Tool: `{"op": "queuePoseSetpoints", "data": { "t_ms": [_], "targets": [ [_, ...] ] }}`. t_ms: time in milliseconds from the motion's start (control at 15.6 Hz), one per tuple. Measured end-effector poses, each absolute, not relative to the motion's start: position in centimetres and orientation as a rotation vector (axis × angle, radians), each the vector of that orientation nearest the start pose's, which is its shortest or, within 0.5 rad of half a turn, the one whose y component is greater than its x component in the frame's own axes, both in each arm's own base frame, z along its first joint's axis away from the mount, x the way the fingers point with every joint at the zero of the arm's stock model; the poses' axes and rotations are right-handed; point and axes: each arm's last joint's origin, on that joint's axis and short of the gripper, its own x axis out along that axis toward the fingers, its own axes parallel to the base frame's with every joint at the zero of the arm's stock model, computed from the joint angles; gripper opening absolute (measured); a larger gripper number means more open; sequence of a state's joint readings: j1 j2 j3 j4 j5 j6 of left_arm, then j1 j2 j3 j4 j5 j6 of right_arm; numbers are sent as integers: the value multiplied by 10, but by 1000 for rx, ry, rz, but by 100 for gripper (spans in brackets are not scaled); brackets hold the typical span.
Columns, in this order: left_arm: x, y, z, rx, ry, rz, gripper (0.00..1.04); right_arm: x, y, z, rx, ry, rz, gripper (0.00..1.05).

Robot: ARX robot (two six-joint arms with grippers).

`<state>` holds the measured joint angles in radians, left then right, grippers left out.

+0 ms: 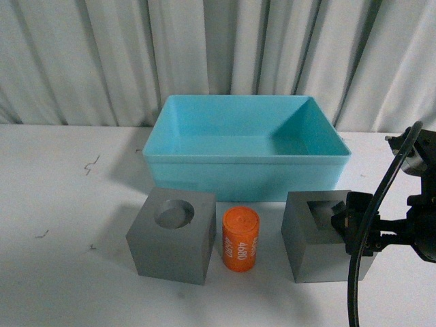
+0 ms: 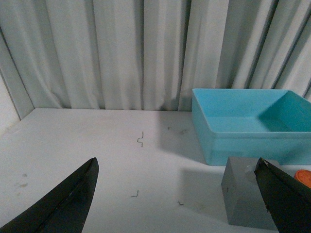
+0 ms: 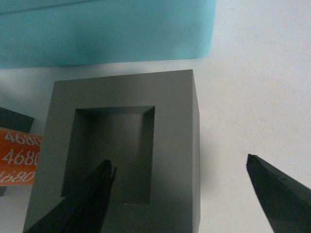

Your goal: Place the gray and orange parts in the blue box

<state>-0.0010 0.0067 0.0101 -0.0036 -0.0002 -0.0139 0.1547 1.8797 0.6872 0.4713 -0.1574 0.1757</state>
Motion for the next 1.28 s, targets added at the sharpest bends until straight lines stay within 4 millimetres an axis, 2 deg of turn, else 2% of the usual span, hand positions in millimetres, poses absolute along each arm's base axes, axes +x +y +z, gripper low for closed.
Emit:
{"op": "queuePoseSetpoints", "data": {
  "t_ms": [128, 512, 641, 897, 961, 1025, 1089, 1153, 1217, 1281],
  "targets": [
    [97, 0, 166, -14, 0, -1, 98, 316, 56, 87, 147, 747, 245, 68],
    [97, 0, 166, -14, 0, -1, 98, 317, 56, 88, 119, 742, 238, 25],
    [97, 0, 166, -14, 0, -1, 98, 316, 56, 88, 105, 736, 237, 19],
    [97, 0, 166, -14, 0, 0, 98, 303, 47, 91, 95, 728, 198, 18],
    [97, 0, 166, -14, 0, -1, 98, 285, 32, 100, 85, 727, 152, 18],
    [97, 0, 166, -14, 0, -1, 98, 276, 12, 163, 40, 533, 107, 18],
    [97, 0, 166, -14, 0, -1, 98, 297, -7, 230, -7, 295, 93, 18],
    [97, 0, 166, -14, 0, -1, 98, 356, -9, 249, -38, 163, 45, 18],
    [97, 0, 166, -14, 0, -1, 98, 392, 4, 234, -18, 184, 75, 18],
    [97, 0, 166, -14, 0, -1, 98, 397, 7, 232, -12, 186, 83, 18]
  ]
}}
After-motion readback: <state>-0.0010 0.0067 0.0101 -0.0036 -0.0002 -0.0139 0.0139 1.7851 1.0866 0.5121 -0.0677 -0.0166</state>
